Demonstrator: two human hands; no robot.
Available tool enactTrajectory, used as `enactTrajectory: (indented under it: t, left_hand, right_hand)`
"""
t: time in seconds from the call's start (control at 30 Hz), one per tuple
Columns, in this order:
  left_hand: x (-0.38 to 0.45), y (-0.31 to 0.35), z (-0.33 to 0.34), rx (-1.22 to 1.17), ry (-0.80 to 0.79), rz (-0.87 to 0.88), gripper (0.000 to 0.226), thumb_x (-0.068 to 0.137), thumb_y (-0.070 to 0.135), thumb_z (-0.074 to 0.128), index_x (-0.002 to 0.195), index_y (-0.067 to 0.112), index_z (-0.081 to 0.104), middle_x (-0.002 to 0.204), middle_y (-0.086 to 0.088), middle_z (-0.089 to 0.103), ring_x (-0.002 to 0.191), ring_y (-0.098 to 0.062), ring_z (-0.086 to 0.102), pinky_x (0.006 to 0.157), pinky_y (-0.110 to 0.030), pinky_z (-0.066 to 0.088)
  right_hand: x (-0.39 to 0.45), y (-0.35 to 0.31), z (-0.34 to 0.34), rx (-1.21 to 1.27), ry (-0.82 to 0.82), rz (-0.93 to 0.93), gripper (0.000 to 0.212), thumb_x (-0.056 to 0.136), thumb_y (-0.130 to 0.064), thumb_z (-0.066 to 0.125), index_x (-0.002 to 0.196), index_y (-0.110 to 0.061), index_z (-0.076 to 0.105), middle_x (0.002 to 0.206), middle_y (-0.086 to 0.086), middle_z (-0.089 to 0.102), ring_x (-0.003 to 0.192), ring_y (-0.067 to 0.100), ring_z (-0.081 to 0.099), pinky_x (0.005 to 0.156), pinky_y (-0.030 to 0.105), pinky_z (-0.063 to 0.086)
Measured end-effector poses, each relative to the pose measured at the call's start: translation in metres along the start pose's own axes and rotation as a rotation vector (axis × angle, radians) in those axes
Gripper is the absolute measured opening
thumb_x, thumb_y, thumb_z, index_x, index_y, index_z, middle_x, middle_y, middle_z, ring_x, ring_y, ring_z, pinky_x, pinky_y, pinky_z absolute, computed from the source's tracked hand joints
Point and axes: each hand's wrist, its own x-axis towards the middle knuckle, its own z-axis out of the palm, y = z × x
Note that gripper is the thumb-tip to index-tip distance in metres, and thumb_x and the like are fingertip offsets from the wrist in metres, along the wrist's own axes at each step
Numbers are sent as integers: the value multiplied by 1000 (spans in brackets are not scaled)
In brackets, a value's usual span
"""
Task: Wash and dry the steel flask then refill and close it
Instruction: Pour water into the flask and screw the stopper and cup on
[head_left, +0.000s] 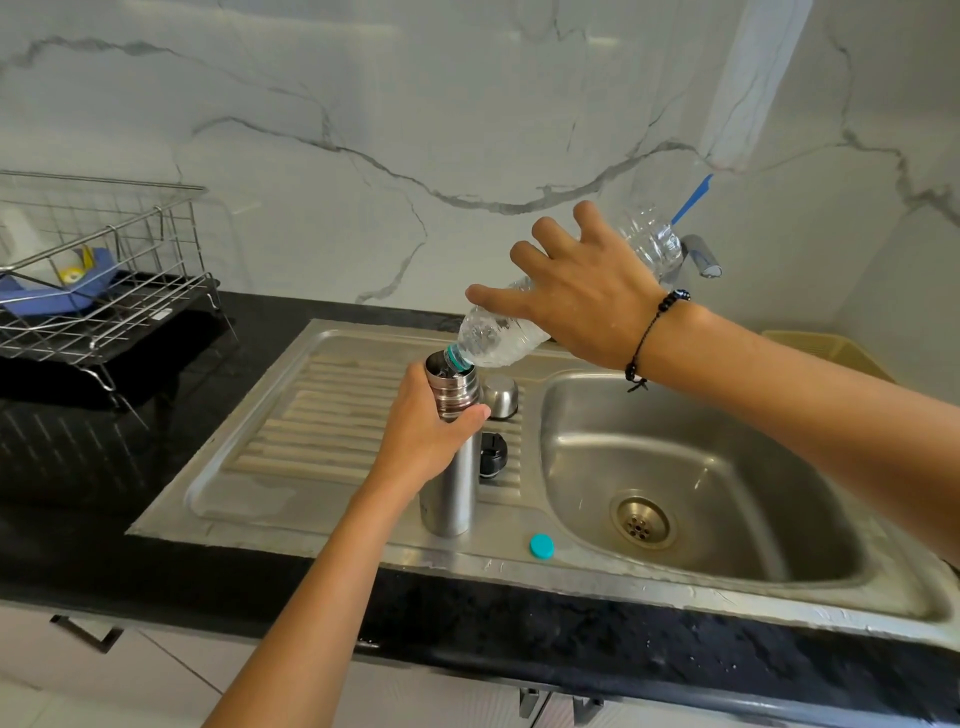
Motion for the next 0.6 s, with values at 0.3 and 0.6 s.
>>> enactTrajectory:
  t: [0.3,0.6]
  left_hand:
    - [2,1,1,17,-10,6,54,81,28,73,121,18,39,113,0,53,84,-3,51,60,-13,35]
    - [5,1,4,31,-8,9,57,81,28,73,124,17,38,116,0,52,86,-6,51,60,-11,34]
  right_hand:
    - [0,1,2,-21,12,-2,66,83,-25,56,139,-41,26,95,1,56,87,23,49,82,41,41]
    - [-3,1,10,-39,74,16,63,78,-22,53,135,-43,36,85,0,56,79,22,49,80,40,43]
